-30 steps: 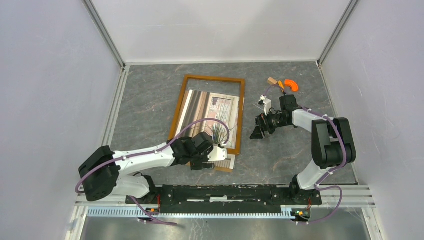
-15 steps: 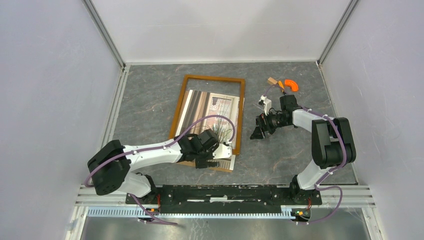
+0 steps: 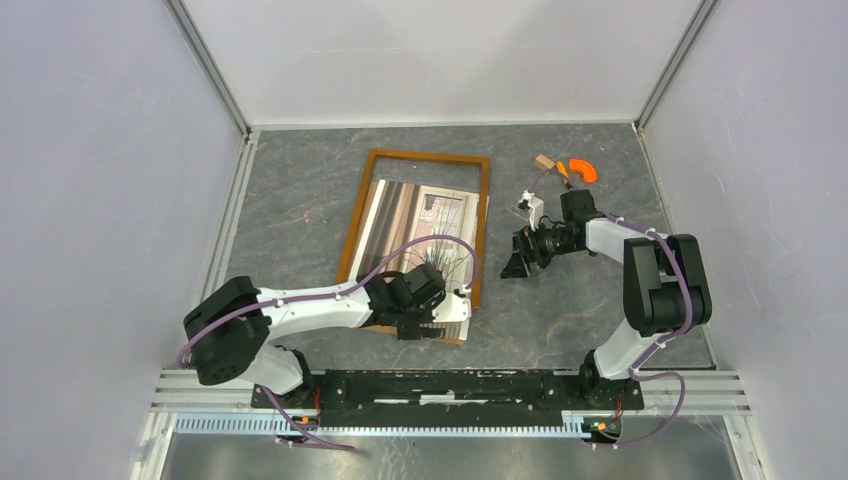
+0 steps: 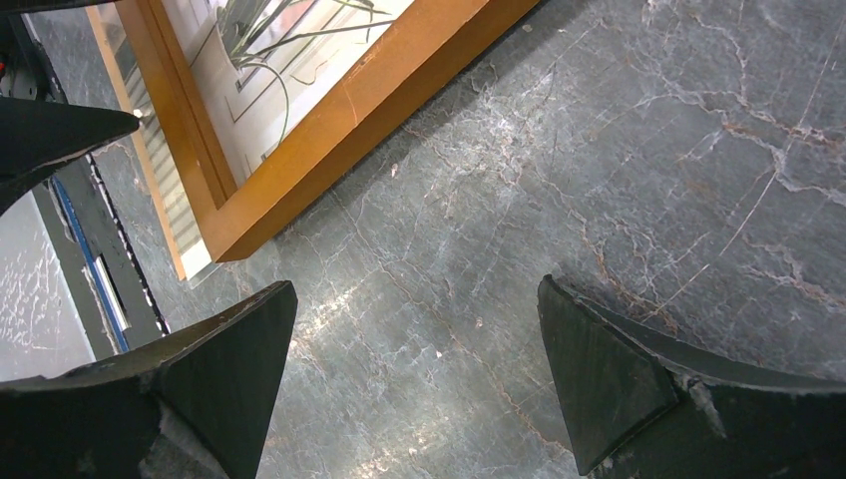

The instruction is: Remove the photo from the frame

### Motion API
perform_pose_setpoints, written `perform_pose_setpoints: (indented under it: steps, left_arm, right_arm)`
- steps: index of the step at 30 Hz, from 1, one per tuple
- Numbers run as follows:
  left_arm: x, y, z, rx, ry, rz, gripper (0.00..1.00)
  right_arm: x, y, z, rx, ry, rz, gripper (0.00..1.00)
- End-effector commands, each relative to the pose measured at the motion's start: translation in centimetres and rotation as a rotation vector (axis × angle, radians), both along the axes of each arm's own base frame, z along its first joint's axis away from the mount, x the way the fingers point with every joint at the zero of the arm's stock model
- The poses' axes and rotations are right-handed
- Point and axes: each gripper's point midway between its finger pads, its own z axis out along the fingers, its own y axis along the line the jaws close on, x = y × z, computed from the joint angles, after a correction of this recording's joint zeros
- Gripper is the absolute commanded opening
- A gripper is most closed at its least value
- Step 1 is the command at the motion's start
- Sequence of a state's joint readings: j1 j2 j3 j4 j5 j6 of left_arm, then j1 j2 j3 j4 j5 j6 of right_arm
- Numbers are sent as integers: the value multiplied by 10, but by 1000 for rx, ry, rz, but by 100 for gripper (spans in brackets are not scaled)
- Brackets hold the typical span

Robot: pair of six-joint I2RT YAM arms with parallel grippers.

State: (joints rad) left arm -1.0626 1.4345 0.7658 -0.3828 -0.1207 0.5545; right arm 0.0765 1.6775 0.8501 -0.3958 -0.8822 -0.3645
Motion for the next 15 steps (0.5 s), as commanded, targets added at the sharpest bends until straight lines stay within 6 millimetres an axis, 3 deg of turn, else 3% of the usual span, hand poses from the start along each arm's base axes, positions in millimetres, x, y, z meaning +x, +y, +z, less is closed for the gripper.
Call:
perform_pose_setpoints:
  steps: [1,8,15]
  left_arm:
    - [7,-18,9,-58,-34,38,100]
    - [4,-23,4,-49,-44,31,100]
    - [-19,-33,6,-76,32,-24,100]
  right_arm:
    - [-6,-6,-14,-50,50,-7,98]
    - [-6,-7,-15,-52,51,-8,98]
    - [-6,-7,-17,-50,58,-8,98]
